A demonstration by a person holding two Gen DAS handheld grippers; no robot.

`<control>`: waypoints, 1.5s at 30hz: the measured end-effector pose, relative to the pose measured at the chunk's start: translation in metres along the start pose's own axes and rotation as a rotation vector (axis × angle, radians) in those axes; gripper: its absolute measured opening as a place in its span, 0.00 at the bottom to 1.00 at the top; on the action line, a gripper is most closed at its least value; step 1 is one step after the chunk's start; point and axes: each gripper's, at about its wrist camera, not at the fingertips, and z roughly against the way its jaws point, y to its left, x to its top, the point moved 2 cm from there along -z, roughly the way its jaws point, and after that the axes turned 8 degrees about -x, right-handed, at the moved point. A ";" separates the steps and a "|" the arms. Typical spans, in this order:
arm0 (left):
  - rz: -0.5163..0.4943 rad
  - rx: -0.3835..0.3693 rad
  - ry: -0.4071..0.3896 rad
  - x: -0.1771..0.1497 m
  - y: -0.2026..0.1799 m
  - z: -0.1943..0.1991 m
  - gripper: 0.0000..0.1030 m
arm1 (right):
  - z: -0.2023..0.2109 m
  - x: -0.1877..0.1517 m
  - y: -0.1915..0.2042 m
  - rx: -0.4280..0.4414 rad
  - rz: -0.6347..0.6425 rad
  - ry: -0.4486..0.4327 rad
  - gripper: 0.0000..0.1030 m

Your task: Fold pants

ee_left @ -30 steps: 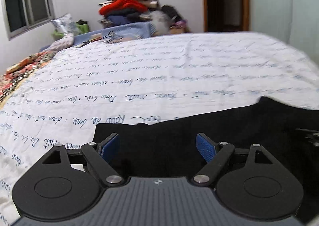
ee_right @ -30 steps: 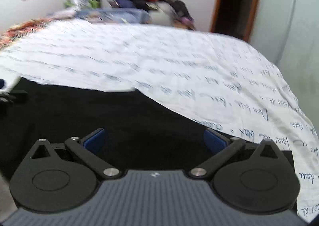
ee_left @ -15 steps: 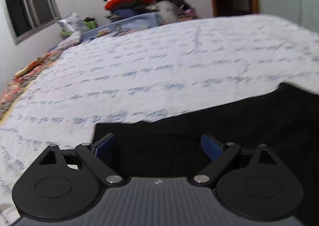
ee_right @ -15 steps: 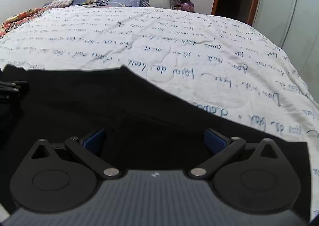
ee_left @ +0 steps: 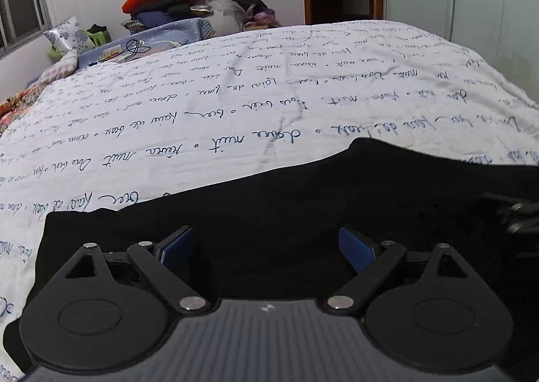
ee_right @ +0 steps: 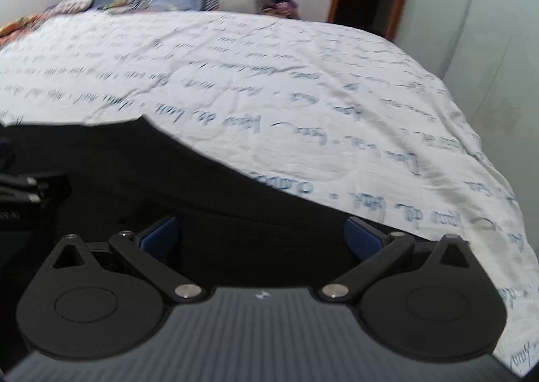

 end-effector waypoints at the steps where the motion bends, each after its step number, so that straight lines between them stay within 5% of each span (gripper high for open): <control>1: 0.014 -0.012 0.000 0.002 -0.001 -0.001 0.90 | 0.005 0.000 -0.005 -0.032 -0.015 -0.022 1.00; 5: 0.051 -0.041 0.000 0.006 -0.005 0.001 0.90 | -0.006 -0.009 -0.021 -0.107 0.030 0.019 1.00; 13: -0.009 -0.044 -0.012 0.010 -0.037 0.012 0.90 | 0.028 -0.022 -0.067 -0.049 -0.151 -0.042 1.00; 18: -0.052 -0.124 0.007 0.004 -0.073 0.012 0.90 | 0.027 -0.040 -0.070 -0.143 -0.072 -0.016 1.00; 22: -0.113 -0.156 0.010 -0.006 -0.099 0.011 0.69 | 0.029 -0.054 -0.077 -0.121 -0.066 -0.004 1.00; 28: -0.103 -0.154 0.004 -0.008 -0.103 0.012 0.69 | 0.064 -0.059 -0.077 -0.139 -0.059 -0.099 0.90; 33: -0.122 -0.145 -0.012 -0.010 -0.108 0.019 0.69 | 0.076 -0.060 -0.069 -0.155 -0.018 -0.141 0.92; 45: -0.187 -0.149 -0.013 -0.023 -0.124 0.025 0.69 | 0.069 -0.087 -0.080 -0.166 -0.022 -0.039 0.90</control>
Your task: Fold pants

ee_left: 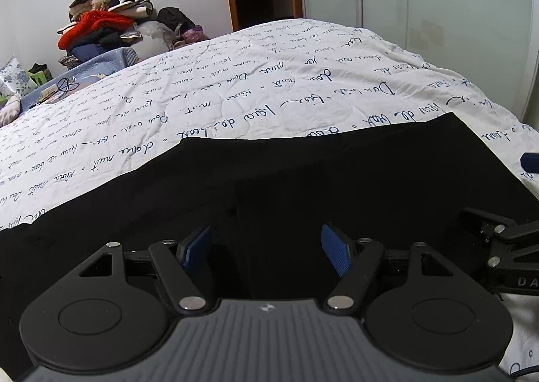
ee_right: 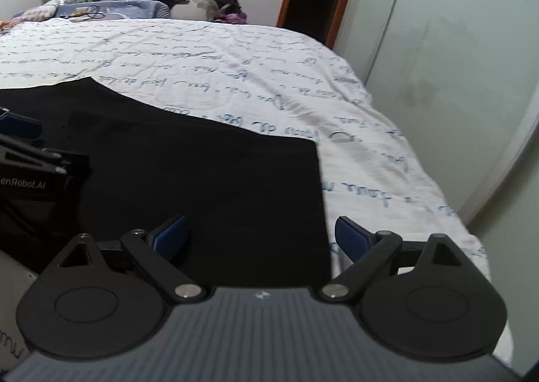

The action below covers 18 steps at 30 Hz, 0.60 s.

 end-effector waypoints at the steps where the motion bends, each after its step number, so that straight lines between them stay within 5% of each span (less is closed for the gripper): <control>1: 0.002 -0.002 0.000 0.000 0.000 0.001 0.69 | 0.003 0.000 0.000 -0.006 -0.001 -0.007 0.90; 6: 0.015 -0.005 0.005 -0.002 0.003 0.002 0.70 | 0.015 0.006 0.007 0.040 0.000 -0.054 0.91; 18: 0.057 0.014 0.016 -0.007 0.020 0.009 0.77 | 0.005 -0.001 0.015 0.025 0.018 -0.001 0.98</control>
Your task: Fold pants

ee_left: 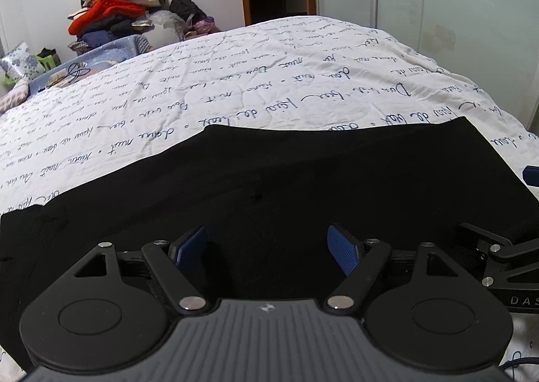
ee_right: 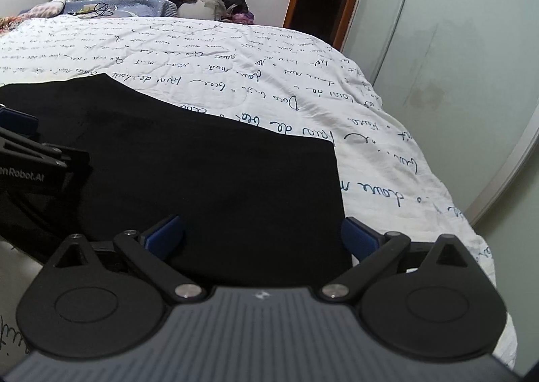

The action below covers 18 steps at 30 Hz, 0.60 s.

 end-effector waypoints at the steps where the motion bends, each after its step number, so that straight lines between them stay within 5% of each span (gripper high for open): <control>1: 0.003 0.003 0.001 0.000 0.001 0.001 0.77 | 0.000 0.000 0.001 -0.005 0.006 -0.001 0.98; 10: 0.028 0.041 -0.008 -0.006 0.024 0.017 0.77 | 0.005 0.004 0.003 -0.042 0.033 -0.004 1.00; 14: 0.050 0.174 -0.043 -0.018 0.056 0.038 0.78 | 0.029 0.023 0.019 -0.017 0.083 -0.099 1.00; 18: 0.118 0.309 -0.027 -0.042 0.102 0.048 0.85 | 0.050 0.038 0.054 0.112 0.150 -0.214 1.00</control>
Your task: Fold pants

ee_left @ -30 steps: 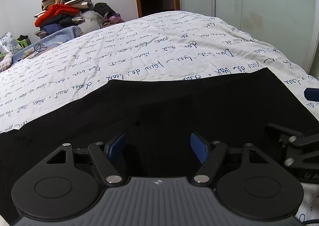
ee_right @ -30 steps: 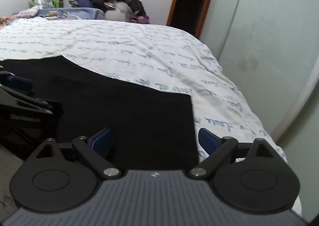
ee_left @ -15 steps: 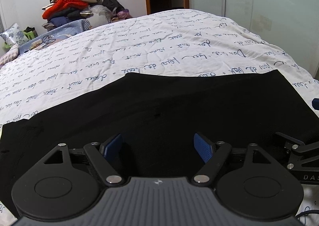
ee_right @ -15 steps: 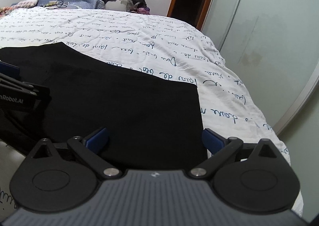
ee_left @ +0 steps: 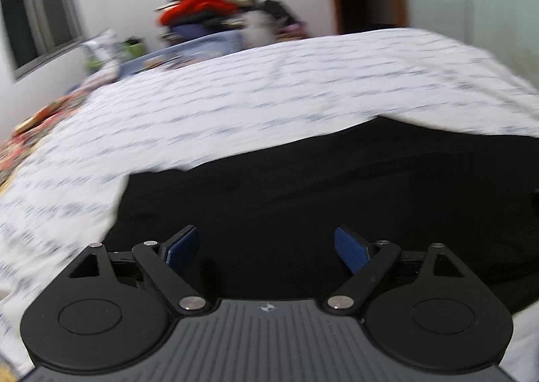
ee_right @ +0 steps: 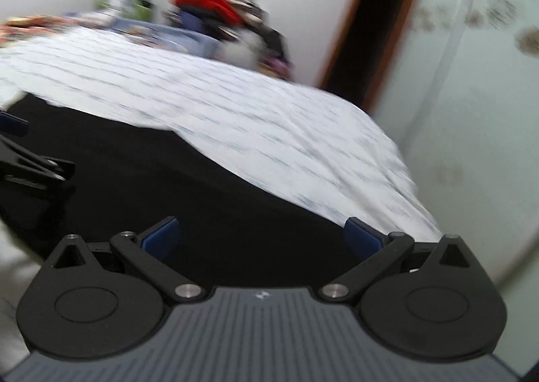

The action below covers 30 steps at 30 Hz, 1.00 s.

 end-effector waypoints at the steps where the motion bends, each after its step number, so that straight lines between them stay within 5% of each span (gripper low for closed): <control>1: -0.016 0.016 0.027 -0.005 0.008 -0.004 0.86 | -0.001 0.003 0.011 0.032 0.022 -0.016 1.00; 5: 0.012 0.026 -0.001 -0.012 0.040 0.015 0.86 | -0.027 -0.001 0.055 0.021 0.162 0.057 0.99; 7: 0.043 0.071 -0.041 -0.011 0.065 0.030 0.86 | -0.014 0.005 0.069 -0.010 0.196 -0.033 0.99; 10: 0.169 0.165 -0.043 -0.008 0.115 0.040 0.86 | 0.024 0.025 0.092 0.091 0.198 -0.224 1.00; 14: 0.341 0.201 0.015 -0.015 0.171 0.042 0.86 | 0.040 0.036 0.150 0.205 0.333 -0.295 1.00; 17: 0.458 0.107 0.069 -0.029 0.197 0.043 0.86 | 0.053 0.026 0.203 0.239 0.515 -0.381 0.97; 20: 0.548 0.034 0.071 -0.040 0.207 0.045 0.86 | 0.065 0.013 0.247 0.221 0.683 -0.492 0.82; 24: 0.632 -0.064 0.066 -0.046 0.210 0.040 0.86 | 0.053 0.008 0.284 0.230 0.791 -0.459 0.56; 30: 0.811 -0.244 0.086 -0.052 0.218 0.023 0.89 | 0.038 0.013 0.316 0.178 0.864 -0.462 0.37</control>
